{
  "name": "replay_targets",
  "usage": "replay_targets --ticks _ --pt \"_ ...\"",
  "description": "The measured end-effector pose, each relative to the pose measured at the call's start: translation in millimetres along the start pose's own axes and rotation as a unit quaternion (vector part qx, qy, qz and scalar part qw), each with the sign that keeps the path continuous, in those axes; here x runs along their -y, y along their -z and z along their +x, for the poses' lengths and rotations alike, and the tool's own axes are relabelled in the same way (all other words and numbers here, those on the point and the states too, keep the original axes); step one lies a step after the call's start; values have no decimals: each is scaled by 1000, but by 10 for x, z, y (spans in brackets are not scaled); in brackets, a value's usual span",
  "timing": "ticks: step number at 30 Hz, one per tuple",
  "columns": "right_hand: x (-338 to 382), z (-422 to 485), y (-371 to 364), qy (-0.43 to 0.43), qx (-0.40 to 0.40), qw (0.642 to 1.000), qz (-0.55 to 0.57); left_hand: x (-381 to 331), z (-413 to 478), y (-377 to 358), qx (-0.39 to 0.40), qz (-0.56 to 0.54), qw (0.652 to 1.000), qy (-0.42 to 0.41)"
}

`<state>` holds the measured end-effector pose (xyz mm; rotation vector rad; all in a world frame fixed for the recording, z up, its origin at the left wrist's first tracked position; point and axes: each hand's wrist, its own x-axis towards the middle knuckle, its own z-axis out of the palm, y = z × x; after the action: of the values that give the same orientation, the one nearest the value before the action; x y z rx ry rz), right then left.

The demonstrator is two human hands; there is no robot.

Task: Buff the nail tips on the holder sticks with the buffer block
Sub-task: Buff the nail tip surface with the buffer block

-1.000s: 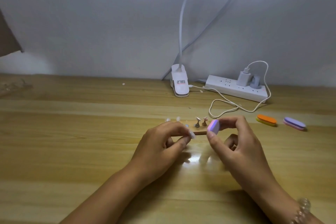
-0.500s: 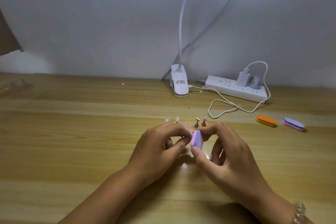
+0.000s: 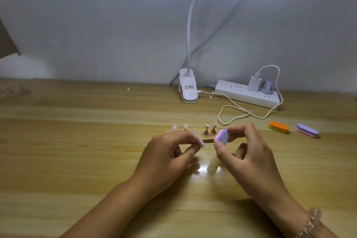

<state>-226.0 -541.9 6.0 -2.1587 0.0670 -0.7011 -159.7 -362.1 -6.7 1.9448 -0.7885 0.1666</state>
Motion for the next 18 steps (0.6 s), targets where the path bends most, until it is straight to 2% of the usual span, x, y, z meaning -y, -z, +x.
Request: replay_targets --ticks 5,9,14,18 --pt "138 -119 -68 117 85 988 -53 19 -4 9 -8 24 1000 5" --pt "83 -69 -36 64 49 996 -33 9 -8 4 -12 38 999 -10" --pt "165 -125 -58 124 82 988 -47 12 -13 9 -9 39 999 -5" --pt "93 -44 -10 44 11 998 46 -6 -18 0 -9 29 999 -14"
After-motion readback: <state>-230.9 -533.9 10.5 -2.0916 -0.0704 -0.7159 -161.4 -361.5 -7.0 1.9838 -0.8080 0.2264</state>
